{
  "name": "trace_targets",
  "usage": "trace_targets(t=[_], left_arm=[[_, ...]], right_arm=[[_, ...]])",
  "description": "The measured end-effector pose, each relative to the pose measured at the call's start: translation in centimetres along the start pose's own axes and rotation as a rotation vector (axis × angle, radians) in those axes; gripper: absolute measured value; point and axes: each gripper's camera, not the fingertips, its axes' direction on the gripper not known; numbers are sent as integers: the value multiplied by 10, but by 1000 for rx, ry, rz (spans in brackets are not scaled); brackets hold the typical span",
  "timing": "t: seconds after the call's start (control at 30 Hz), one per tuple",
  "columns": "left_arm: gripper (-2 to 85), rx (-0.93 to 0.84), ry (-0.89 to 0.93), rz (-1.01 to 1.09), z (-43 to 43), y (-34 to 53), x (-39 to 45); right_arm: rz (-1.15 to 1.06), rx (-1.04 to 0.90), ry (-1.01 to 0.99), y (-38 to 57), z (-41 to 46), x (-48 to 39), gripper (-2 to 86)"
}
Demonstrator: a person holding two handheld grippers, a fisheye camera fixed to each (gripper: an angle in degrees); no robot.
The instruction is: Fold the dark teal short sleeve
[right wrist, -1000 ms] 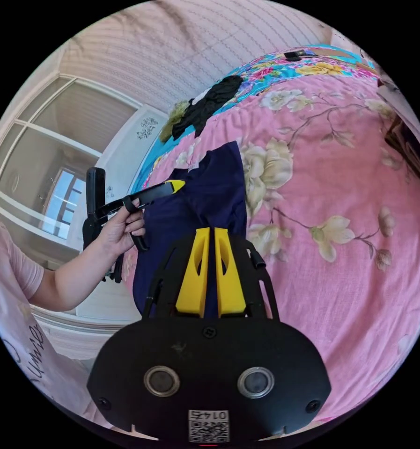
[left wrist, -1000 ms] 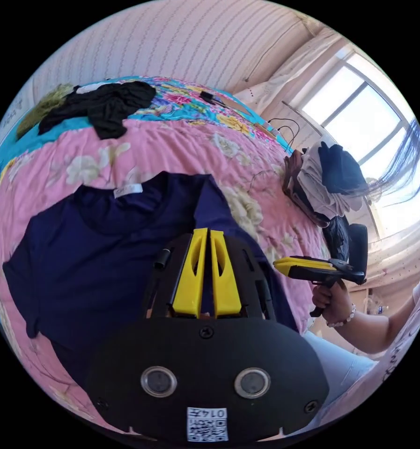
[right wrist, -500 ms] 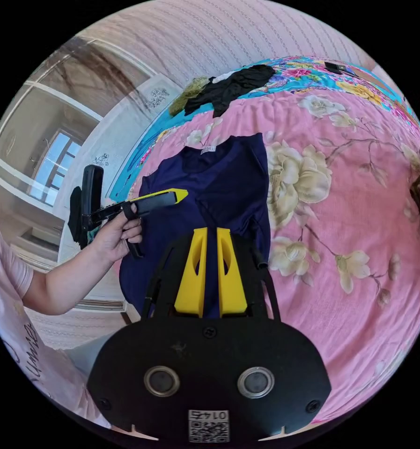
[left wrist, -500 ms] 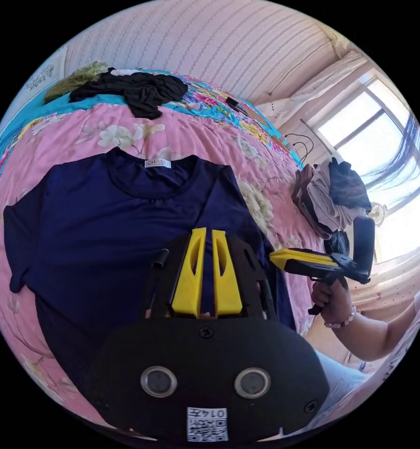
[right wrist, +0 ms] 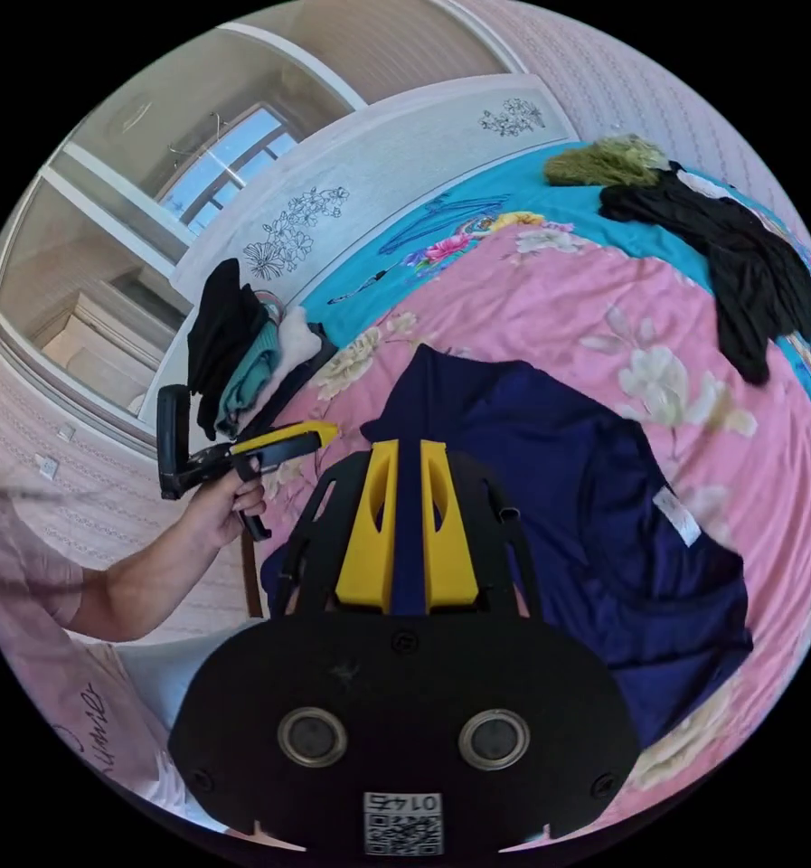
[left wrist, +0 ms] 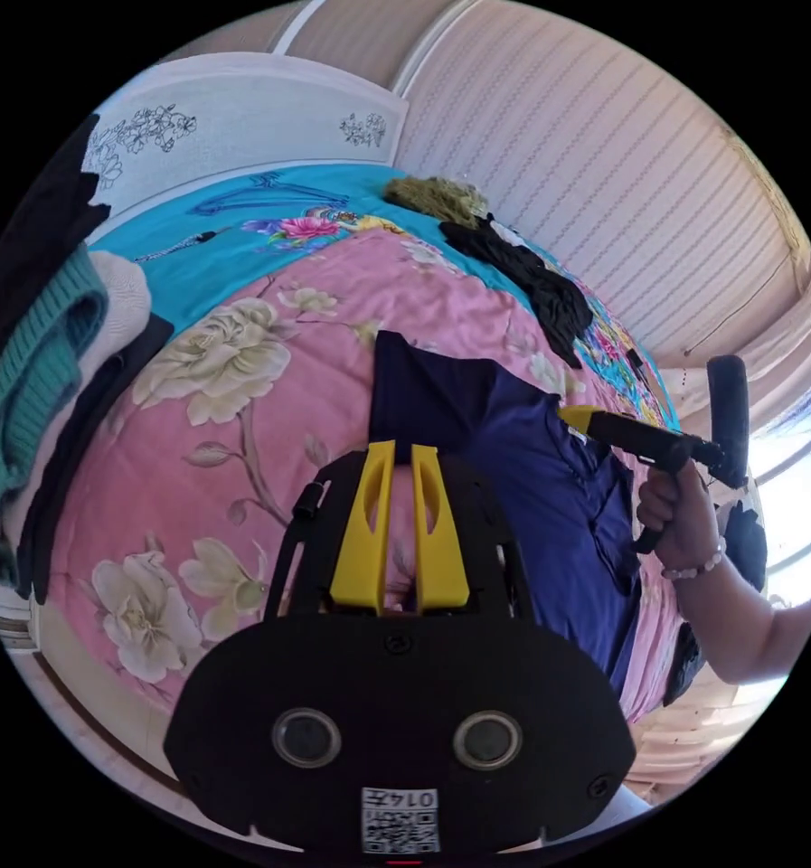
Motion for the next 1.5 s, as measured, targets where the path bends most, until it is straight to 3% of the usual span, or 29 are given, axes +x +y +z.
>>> trace_targets(t=[0.1, 0.33, 0.5, 0.83, 0.9, 1.0, 1.3, 1.43, 1.5], left_arm=[[66, -106, 31, -50, 23, -10, -19], [40, -78, 70, 1, 22, -14, -45], [3, -66, 54, 40, 11, -16, -50], [-1, 108, 225, 377, -55, 2, -20], [11, 99, 283, 457, -57, 8, -2], [31, 45, 373, 419, -47, 13, 3], [44, -57, 198, 443, -42, -37, 1], [58, 4, 236, 347, -17, -80, 1], [80, -57, 283, 275, 2, -97, 2]], right_arm=[[-30, -53, 37, -53, 51, -8, 50], [9, -118, 161, -119, 127, -14, 80], [-68, -138, 349, -123, 158, -17, 22], [150, 206, 34, -43, -9, 37, 5], [216, 220, 51, -17, -30, 49, 7], [297, 173, 115, 20, -41, 69, 13], [428, 219, 96, 94, -94, 97, 70], [554, 296, 359, 129, -152, 113, 77], [596, 295, 427, 138, -164, 126, 87]])
